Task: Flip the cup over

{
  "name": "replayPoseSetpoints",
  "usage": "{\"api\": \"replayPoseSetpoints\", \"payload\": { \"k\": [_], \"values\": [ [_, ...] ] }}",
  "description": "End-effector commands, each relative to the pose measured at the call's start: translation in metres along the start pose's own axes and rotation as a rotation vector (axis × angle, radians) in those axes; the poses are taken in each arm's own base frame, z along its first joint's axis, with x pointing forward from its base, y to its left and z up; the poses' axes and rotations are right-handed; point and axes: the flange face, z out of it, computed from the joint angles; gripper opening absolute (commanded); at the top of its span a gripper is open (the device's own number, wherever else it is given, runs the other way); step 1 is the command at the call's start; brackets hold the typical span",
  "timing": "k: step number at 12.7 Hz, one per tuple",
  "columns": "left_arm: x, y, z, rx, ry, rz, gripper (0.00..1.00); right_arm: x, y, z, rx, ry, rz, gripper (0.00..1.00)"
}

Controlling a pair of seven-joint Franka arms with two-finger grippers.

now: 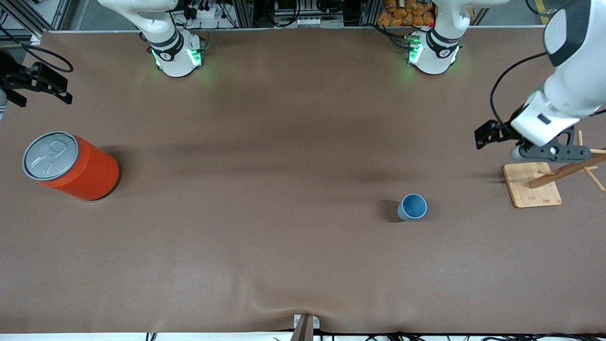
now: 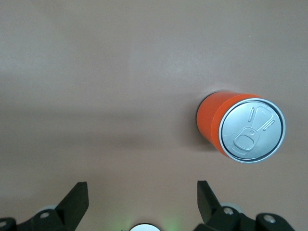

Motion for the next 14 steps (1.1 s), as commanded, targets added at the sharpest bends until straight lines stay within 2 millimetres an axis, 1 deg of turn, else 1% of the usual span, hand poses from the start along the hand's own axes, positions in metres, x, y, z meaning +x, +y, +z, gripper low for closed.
{"api": "replayPoseSetpoints", "payload": {
  "k": [1,2,3,4,7,9,11,14],
  "values": [
    [-0.001,-0.004,-0.015,-0.027,-0.032,0.031,1.0,0.003,0.0,-0.004,0.013,0.002,-0.012,1.0],
    [0.002,-0.004,-0.026,-0.032,-0.047,0.031,1.0,0.003,0.0,-0.004,0.013,0.002,-0.012,1.0],
    [0.0,-0.003,-0.04,-0.032,-0.056,0.033,1.0,0.002,0.0,-0.004,0.013,0.001,-0.013,1.0],
    [-0.003,-0.001,-0.048,-0.029,-0.068,0.038,1.0,0.002,0.0,-0.004,0.013,0.001,-0.013,1.0],
    [-0.01,-0.001,-0.057,-0.029,-0.094,0.117,1.0,0.003,0.0,-0.004,0.013,0.002,-0.012,1.0],
    [-0.014,0.001,-0.069,-0.024,-0.114,0.149,1.0,0.003,0.0,-0.004,0.014,0.004,-0.014,1.0],
    [-0.015,0.003,-0.083,-0.026,-0.083,0.145,1.0,0.003,-0.001,-0.004,0.014,0.005,-0.017,1.0],
    [-0.015,-0.01,-0.095,-0.029,-0.057,0.096,1.0,0.004,0.0,-0.004,0.015,0.006,-0.015,1.0]
  ]
}}
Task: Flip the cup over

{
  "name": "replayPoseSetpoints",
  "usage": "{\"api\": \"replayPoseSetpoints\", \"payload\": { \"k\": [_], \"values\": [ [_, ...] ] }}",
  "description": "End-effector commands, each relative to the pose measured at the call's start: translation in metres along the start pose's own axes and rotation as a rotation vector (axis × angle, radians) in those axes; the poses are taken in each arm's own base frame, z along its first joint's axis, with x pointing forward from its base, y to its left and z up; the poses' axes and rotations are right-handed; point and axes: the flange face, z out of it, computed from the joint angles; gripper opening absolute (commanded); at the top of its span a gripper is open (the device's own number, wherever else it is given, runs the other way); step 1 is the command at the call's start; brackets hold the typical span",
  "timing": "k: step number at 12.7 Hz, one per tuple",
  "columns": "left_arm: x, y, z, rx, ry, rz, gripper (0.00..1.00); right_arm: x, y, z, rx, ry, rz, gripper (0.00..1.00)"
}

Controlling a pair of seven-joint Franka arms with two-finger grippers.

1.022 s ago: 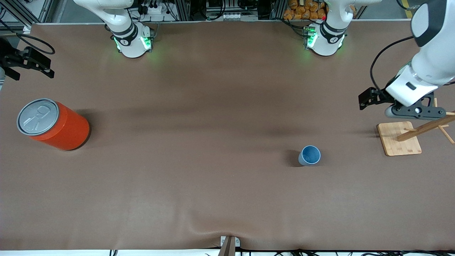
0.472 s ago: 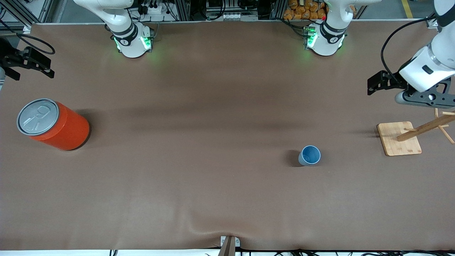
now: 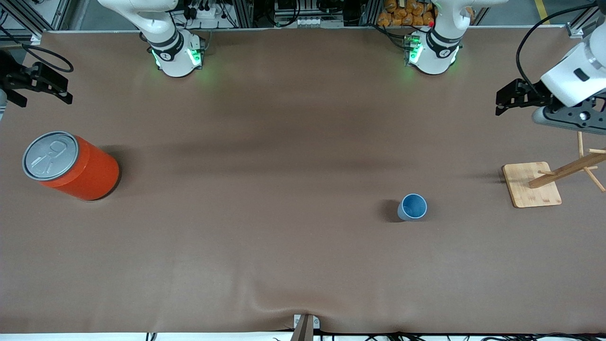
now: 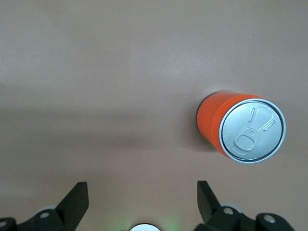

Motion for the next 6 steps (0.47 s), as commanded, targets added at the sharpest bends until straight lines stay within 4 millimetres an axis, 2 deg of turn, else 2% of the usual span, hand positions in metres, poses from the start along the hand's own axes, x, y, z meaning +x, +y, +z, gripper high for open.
{"api": "replayPoseSetpoints", "payload": {
  "k": [1,6],
  "values": [
    [0.0006,-0.0055,-0.012,-0.01,0.009,-0.044,1.0,0.0029,0.0005,-0.0045,0.015,0.007,-0.012,1.0],
    [0.0029,-0.0125,-0.0125,0.005,0.027,-0.089,1.0,0.003,0.0003,-0.0038,0.016,0.006,-0.012,1.0]
  ]
}}
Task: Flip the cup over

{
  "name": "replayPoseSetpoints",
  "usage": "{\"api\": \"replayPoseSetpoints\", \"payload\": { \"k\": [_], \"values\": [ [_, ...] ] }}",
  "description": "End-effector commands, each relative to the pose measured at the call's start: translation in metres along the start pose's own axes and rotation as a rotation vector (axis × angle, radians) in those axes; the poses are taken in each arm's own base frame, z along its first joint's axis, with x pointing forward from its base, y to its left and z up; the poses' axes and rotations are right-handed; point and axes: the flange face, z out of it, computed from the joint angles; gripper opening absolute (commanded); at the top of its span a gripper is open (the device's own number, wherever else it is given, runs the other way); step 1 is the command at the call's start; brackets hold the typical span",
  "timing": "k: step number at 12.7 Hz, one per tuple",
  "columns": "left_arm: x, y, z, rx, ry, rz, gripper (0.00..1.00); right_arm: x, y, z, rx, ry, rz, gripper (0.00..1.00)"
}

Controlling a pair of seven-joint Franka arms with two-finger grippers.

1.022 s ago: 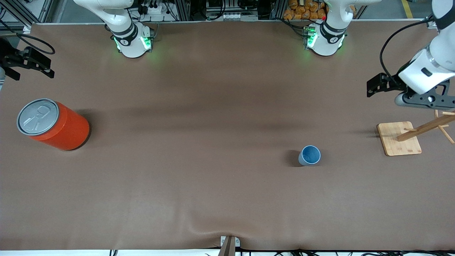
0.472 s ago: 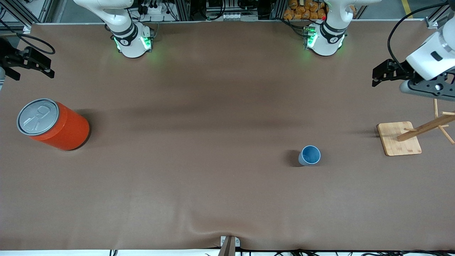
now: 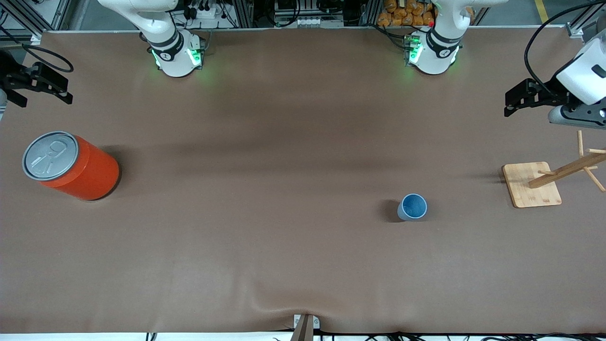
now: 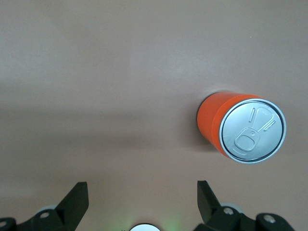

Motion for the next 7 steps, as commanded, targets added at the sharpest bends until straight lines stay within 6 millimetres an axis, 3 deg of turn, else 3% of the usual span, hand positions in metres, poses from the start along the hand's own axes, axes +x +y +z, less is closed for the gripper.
{"api": "replayPoseSetpoints", "payload": {
  "k": [1,7],
  "values": [
    [0.0036,-0.0009,-0.0058,0.003,0.011,-0.039,1.0,0.0027,0.0012,-0.0037,0.015,0.004,-0.009,1.0],
    [0.0047,0.0051,-0.0053,0.002,0.012,-0.03,1.0,0.0026,0.0012,-0.0035,0.015,0.002,-0.009,1.0]
  ]
}}
